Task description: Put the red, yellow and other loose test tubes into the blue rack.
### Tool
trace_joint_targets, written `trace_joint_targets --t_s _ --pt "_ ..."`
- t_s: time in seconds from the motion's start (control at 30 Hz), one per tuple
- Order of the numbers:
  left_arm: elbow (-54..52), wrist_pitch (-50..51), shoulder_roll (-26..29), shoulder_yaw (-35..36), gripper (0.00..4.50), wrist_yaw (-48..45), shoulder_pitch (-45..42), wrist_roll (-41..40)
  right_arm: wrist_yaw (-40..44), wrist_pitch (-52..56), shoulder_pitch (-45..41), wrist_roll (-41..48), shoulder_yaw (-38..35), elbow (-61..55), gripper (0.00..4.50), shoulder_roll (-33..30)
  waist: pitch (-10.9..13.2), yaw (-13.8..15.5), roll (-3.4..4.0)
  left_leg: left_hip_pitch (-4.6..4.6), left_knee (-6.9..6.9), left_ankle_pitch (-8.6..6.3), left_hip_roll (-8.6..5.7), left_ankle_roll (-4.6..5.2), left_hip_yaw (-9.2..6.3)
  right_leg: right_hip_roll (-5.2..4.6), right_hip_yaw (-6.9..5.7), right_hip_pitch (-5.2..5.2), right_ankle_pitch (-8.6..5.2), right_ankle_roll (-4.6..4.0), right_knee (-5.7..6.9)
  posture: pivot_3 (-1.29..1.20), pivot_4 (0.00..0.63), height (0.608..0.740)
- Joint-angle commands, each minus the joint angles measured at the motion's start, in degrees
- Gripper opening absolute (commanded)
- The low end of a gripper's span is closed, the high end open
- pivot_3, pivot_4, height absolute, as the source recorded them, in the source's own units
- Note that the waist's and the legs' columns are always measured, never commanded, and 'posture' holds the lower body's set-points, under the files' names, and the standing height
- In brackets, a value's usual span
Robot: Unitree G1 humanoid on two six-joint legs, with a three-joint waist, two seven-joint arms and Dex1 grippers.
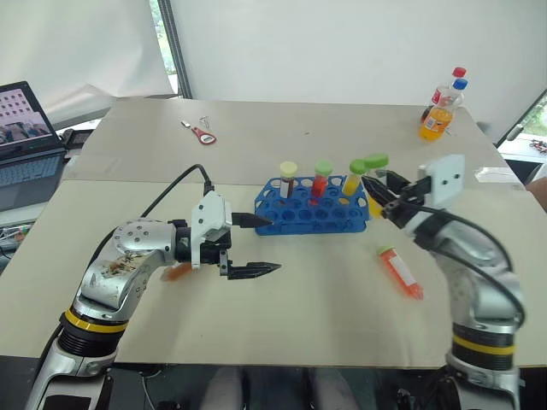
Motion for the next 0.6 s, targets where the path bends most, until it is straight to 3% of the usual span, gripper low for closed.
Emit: trace_joint_targets --t_s 0.03,0.27,0.6 --pt "-2.4 2.4 0.1 0.7 4.50 -0.3 -1.8 -3.3 -3.8 -10.0 -1.9 -3.2 1.7 5.2 1.00 1.9 0.0 0.0 0.00 -0.01 0.00 0.00 0.00 0.00 0.05 0.00 0.00 -0.01 0.00 0.00 0.00 0.00 0.150 0.740" --pt "-3.8 4.4 0.8 0.3 4.50 0.1 -2.0 -4.1 -6.3 -20.6 -3.8 -6.2 4.5 15.3 1.00 3.5 0.0 -0.4 0.01 0.03 -0.10 0.00 0.02 0.00 0.09 0.02 0.01 -0.03 0.00 -0.01 -0.02 0.00 0.150 0.740" --pt "-3.8 4.9 1.1 0.4 4.50 0.5 -2.3 -4.4 -8.1 -25.6 -4.8 -6.7 6.3 20.7 1.00 5.7 0.0 -0.6 0.01 0.05 -0.11 0.00 0.04 0.00 0.05 0.03 0.01 -0.02 0.00 -0.02 -0.01 0.00 0.150 0.740"
